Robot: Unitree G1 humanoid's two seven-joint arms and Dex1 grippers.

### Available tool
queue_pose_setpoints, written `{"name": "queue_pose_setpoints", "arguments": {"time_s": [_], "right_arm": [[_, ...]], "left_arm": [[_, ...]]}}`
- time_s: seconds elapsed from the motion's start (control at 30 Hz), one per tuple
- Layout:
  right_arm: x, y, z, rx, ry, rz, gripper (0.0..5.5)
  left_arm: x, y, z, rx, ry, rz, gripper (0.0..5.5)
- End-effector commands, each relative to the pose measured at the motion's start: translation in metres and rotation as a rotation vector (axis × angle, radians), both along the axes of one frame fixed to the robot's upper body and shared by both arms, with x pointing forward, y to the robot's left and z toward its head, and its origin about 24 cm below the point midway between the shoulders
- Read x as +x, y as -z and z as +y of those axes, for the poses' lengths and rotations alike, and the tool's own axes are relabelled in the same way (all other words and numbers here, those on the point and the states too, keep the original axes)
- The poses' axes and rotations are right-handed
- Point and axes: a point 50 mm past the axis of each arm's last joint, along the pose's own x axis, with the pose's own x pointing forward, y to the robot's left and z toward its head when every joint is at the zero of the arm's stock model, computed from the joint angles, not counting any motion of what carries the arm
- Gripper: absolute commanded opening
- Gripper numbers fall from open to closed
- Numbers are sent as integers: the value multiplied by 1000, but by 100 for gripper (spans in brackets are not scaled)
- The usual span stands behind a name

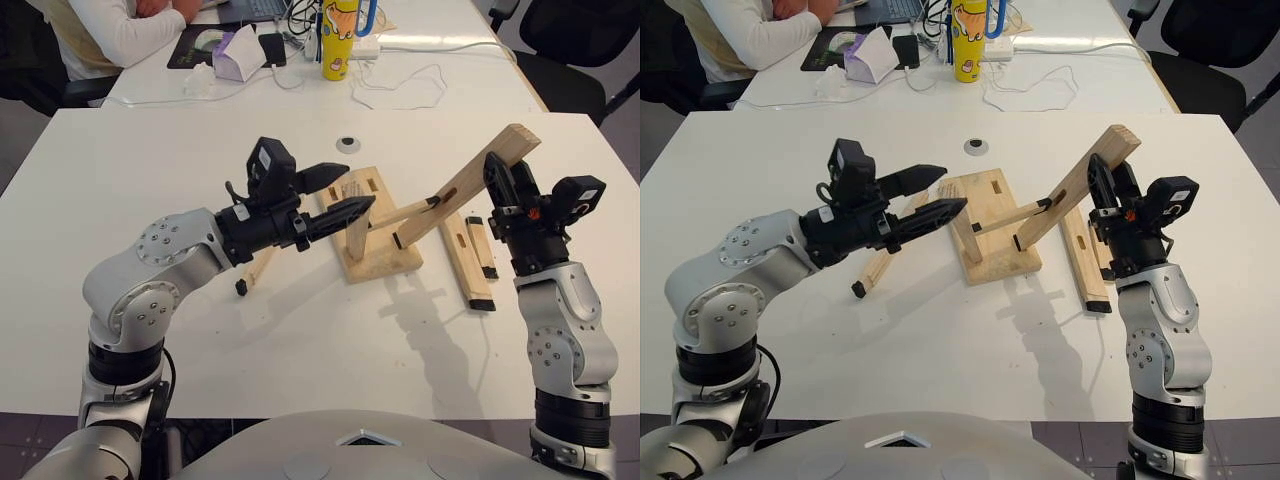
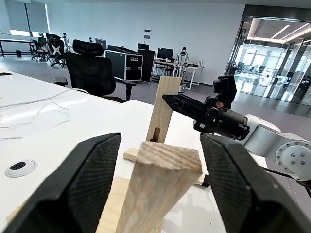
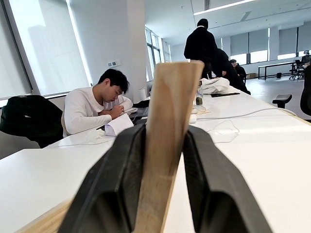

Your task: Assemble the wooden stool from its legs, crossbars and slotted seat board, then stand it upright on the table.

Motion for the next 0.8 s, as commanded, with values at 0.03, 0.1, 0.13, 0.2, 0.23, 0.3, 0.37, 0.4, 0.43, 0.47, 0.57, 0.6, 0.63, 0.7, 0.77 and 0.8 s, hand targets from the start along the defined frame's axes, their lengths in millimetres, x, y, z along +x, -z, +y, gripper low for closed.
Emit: {"name": "queue_pose_setpoints", "arguments": {"time_s": [0.03,0.1,0.13,0.2,0.23,0.3,0.37,0.4,0.43,0.47,0.57,0.6,0.63,0.7,0.77,0.8], "right_arm": [[-8,45,3,-98,-25,260,105],[-7,45,3,-99,-25,259,105],[-7,45,3,-99,-24,259,105],[-8,45,4,-100,-24,260,105],[-9,45,4,-100,-24,260,105],[-9,46,4,-101,-22,262,105],[-9,46,4,-102,-20,263,105],[-9,47,4,-103,-19,263,105],[-10,47,4,-104,-18,263,105],[-10,47,4,-105,-17,263,105],[-10,47,5,-120,-18,272,105],[-10,48,5,-128,-17,279,105],[-10,49,5,-137,-20,290,105],[-9,52,5,-163,-23,317,105],[-11,57,5,-190,-30,341,105],[-13,60,6,-209,-39,358,106]], "left_arm": [[3,10,0,48,-22,17,302],[4,10,1,51,-30,10,302],[5,9,1,49,-36,4,285],[4,8,1,42,-33,-6,262],[3,8,1,39,-26,-7,246],[2,10,2,40,-21,1,227],[2,14,3,41,-27,16,227],[3,16,4,43,-32,22,227],[3,18,5,44,-37,26,227],[3,18,6,43,-44,29,227],[3,21,9,36,-62,35,227],[3,22,10,36,-67,38,227],[2,25,11,36,-74,44,227],[1,33,13,47,-88,66,227],[0,46,17,75,-111,102,227],[-1,56,20,95,-123,123,227]]}}
